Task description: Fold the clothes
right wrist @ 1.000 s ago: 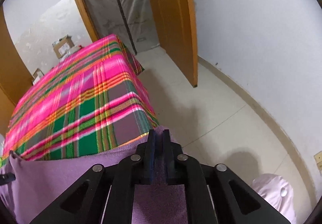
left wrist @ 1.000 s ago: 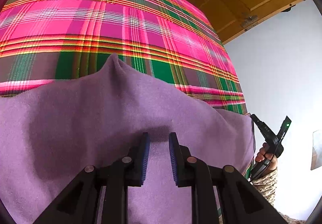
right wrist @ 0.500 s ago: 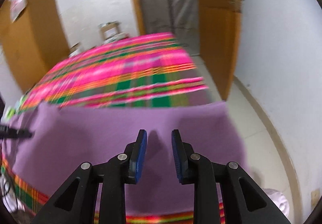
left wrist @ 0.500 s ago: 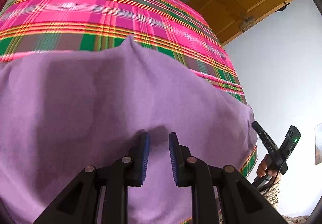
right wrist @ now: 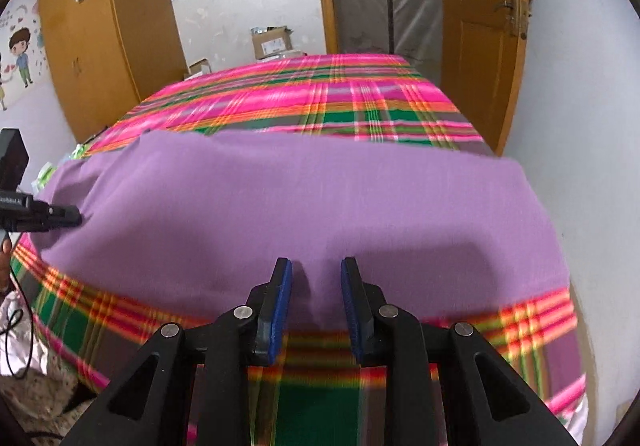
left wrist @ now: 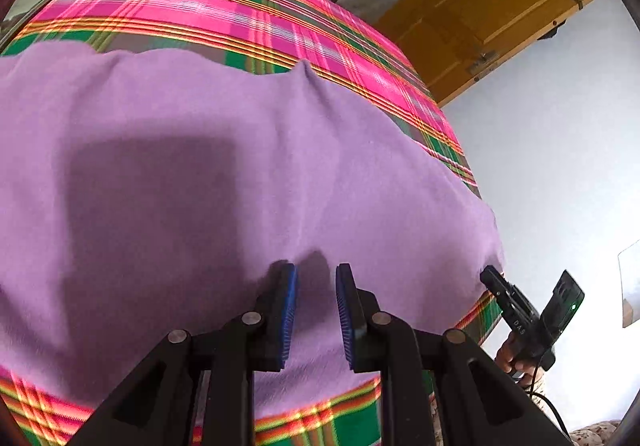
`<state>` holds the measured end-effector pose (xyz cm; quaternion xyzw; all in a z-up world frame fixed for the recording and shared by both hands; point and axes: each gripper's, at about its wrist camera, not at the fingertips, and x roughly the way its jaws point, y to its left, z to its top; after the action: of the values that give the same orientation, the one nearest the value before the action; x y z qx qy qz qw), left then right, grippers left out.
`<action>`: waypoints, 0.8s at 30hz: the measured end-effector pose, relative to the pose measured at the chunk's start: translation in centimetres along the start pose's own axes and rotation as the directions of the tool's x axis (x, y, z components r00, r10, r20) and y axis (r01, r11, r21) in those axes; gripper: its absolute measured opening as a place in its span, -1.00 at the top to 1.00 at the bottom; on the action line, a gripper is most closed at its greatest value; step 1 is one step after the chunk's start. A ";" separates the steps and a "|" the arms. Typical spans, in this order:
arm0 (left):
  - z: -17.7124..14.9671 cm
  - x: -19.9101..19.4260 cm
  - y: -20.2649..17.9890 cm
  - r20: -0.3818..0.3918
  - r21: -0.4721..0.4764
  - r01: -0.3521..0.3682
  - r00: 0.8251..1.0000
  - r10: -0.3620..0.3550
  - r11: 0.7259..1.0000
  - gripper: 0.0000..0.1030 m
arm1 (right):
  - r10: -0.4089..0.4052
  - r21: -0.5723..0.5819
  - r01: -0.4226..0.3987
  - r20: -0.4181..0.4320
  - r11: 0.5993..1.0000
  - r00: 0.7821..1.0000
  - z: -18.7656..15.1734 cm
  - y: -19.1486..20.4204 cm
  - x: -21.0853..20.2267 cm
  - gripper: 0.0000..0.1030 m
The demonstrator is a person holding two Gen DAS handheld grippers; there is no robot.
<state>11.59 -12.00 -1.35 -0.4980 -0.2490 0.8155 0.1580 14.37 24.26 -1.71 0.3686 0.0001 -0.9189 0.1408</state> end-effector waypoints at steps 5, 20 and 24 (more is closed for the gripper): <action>-1.0 -1.2 1.2 0.028 -0.027 0.019 0.999 -0.018 0.999 0.61 | -0.015 -0.011 0.015 -0.006 1.000 1.000 -0.7 0.2 -0.9 0.47; -2.5 -4.4 5.3 0.118 -0.120 0.015 0.993 -0.001 0.993 0.60 | 0.084 -0.120 -0.088 -0.039 0.989 0.996 0.1 5.6 1.0 0.45; -2.7 -5.8 6.7 0.165 -0.170 -0.021 0.985 0.050 0.985 0.60 | 0.075 -0.133 -0.080 -0.044 0.988 0.996 0.1 5.9 0.5 0.42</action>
<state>16.59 -19.76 -1.91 -0.4429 -0.3200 0.8337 0.0794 15.50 18.44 -1.39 0.3760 0.0505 -0.9032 0.2008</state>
